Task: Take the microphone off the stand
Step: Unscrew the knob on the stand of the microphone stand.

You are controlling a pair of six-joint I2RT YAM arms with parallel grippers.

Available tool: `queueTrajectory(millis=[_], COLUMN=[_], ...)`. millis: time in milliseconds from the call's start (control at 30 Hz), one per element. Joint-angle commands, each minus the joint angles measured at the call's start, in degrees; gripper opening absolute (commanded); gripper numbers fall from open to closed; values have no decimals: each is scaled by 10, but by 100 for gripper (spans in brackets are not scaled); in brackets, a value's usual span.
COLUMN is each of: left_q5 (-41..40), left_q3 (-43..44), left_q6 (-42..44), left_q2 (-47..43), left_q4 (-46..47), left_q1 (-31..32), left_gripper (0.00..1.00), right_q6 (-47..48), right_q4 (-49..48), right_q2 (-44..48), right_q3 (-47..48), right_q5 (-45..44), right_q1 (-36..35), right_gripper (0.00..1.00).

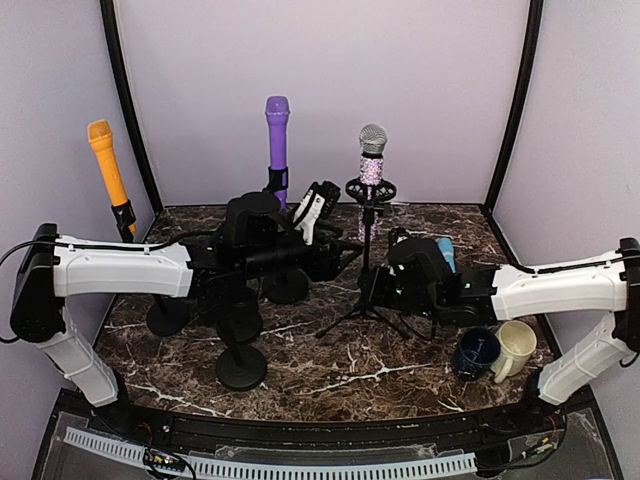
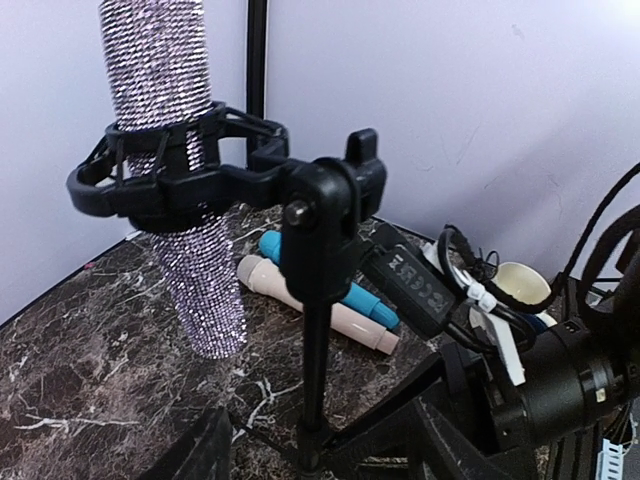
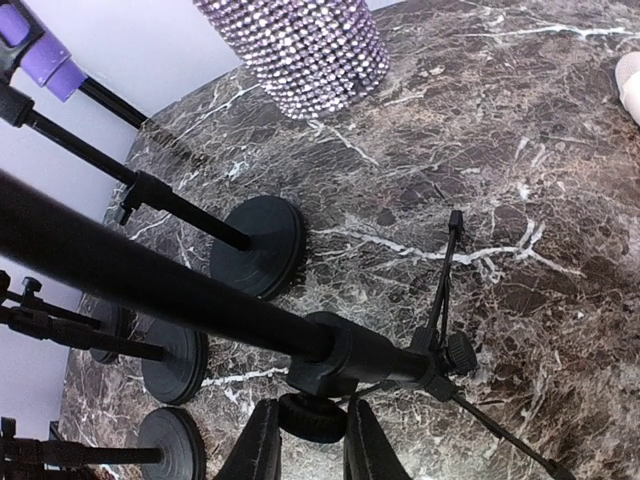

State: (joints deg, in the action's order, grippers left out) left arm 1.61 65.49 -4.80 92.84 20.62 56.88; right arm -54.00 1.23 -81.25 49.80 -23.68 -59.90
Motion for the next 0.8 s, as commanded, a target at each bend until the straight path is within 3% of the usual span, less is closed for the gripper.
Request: queueTrajectory(millis=[0, 167, 767], left_q5=[55, 77, 123], left_q3=[-2, -6, 49], left_q6=[-21, -34, -50], left_q2=[-32, -27, 76], left_q4=[-19, -24, 26], left_q1=[2, 1, -11], left_gripper=[63, 64, 60], right_q6=[91, 120, 79], right_q4=[-125, -147, -188], right_q2=[39, 61, 74], right_q3=[-20, -54, -132], right_q5=[51, 83, 108], right_q1=[7, 14, 31], right_gripper=[0, 0, 0])
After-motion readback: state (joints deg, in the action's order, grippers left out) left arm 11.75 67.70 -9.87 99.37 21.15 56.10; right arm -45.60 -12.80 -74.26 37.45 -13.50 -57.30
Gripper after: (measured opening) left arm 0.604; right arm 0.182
